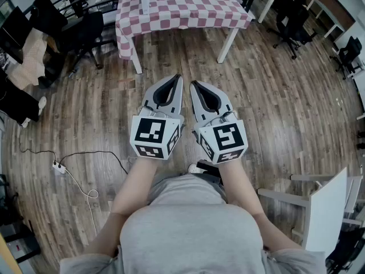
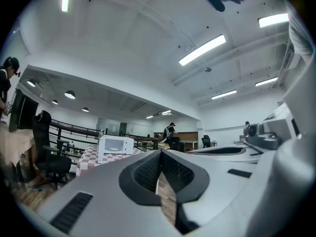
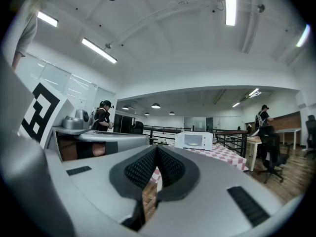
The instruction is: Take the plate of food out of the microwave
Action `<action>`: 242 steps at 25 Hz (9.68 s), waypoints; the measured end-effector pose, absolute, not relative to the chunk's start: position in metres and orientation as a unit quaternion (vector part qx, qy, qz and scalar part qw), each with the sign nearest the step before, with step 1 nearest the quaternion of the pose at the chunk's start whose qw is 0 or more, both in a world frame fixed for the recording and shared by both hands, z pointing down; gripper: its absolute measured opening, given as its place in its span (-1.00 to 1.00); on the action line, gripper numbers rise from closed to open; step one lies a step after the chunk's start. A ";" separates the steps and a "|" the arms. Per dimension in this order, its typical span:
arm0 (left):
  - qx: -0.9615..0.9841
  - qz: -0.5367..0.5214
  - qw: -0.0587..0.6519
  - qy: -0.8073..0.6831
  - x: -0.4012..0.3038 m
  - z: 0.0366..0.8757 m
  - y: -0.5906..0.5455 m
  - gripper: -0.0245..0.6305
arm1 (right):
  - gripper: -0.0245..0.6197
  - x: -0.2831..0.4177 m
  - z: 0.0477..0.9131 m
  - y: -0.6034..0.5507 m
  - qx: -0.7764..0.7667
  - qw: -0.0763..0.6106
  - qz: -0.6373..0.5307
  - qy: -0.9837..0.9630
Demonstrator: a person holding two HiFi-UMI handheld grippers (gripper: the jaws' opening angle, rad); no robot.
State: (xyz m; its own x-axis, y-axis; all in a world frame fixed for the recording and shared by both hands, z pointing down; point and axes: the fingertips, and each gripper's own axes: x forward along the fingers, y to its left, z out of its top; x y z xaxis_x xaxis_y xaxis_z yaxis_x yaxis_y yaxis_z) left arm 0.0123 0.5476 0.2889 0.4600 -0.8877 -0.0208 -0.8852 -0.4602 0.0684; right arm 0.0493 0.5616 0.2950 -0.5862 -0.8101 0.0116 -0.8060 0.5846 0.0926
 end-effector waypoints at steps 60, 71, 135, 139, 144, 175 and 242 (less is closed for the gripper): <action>0.863 -0.021 0.024 -0.504 -0.049 0.299 0.296 -0.92 | -0.85 -0.013 0.308 0.318 0.480 0.018 0.007 -0.877; 0.878 -0.019 0.026 -0.477 -0.073 0.301 0.251 -0.92 | -0.85 -0.039 0.311 0.271 0.503 0.019 0.011 -0.864; 0.841 -0.008 0.049 -0.539 -0.004 0.315 -0.084 -0.92 | -0.84 0.030 0.320 -0.073 0.423 0.026 0.022 -0.906; 0.833 -0.009 0.047 -0.551 -0.002 0.318 -0.101 -0.92 | -0.84 0.031 0.324 -0.088 0.407 0.034 0.017 -0.913; 0.816 -0.024 0.051 -0.575 -0.009 0.318 -0.118 -0.92 | -0.84 0.037 0.326 -0.104 0.404 0.029 0.024 -0.914; 0.813 -0.013 0.144 -0.563 -0.027 0.348 -0.254 -0.92 | -0.84 0.018 0.355 -0.245 0.381 0.059 0.124 -0.915; 0.767 0.039 0.174 -0.616 -0.112 0.424 -0.482 -0.92 | -0.08 -0.061 0.544 -0.557 0.425 -0.142 0.632 -0.633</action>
State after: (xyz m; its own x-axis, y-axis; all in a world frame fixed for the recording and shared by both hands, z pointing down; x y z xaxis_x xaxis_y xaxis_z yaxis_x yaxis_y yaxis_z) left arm -0.1117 -0.4820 0.4237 0.2375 -0.9321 0.2734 -0.9590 -0.1802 0.2186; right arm -0.0609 -0.5565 0.5443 -0.5987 -0.7171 0.3567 -0.3575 -0.1593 -0.9202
